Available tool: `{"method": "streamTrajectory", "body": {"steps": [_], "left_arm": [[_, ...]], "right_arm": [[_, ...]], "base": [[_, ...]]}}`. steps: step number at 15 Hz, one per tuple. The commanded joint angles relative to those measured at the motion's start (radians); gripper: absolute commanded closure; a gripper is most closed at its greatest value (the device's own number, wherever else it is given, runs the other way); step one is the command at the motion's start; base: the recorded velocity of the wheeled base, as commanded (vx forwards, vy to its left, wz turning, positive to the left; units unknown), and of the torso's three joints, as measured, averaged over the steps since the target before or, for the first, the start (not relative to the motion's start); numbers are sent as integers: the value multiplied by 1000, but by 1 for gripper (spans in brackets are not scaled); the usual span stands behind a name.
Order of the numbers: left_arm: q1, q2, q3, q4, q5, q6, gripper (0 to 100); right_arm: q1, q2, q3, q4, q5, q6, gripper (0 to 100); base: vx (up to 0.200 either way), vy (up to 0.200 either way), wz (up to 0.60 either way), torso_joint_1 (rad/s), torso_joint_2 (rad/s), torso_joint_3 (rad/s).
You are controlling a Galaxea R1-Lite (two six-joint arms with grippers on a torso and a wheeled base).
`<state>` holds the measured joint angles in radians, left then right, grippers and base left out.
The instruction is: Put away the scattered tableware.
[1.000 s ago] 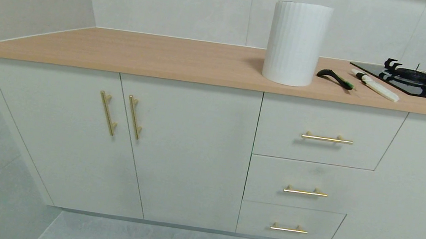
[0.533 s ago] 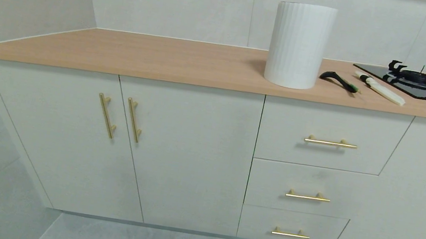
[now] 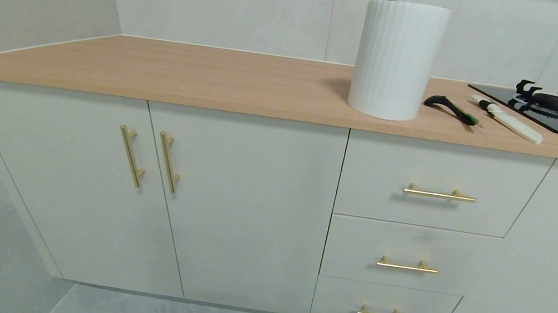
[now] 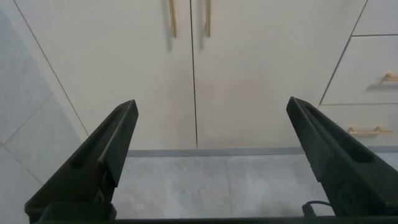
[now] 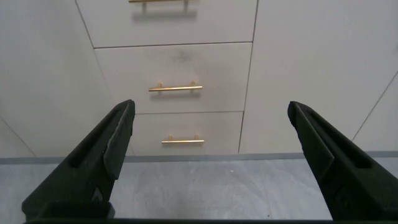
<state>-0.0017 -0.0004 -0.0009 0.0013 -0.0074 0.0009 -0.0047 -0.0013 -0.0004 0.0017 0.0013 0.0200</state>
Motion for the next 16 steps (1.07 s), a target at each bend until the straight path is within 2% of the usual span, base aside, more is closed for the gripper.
{"method": "streamTrajectory", "body": {"steps": [1,12,13,16], "left_arm": [[0,0,-1,0,0,1,0],[0,0,-1,0,0,1,0],[0,0,1,0,0,1,0],[0,0,-1,-1,0,1,0]], "right_arm": [[0,1,0,0,0,0,0],[0,1,-15,-8,-1,0,0],[12,46,-150,4,14,49,0],[72,291,-197,44,75,20,0]], "base": [[0,-200,0,2,2,2],[0,0,0,0,0,0],[0,0,0,0,0,0],[0,0,0,0,0,0]]}}
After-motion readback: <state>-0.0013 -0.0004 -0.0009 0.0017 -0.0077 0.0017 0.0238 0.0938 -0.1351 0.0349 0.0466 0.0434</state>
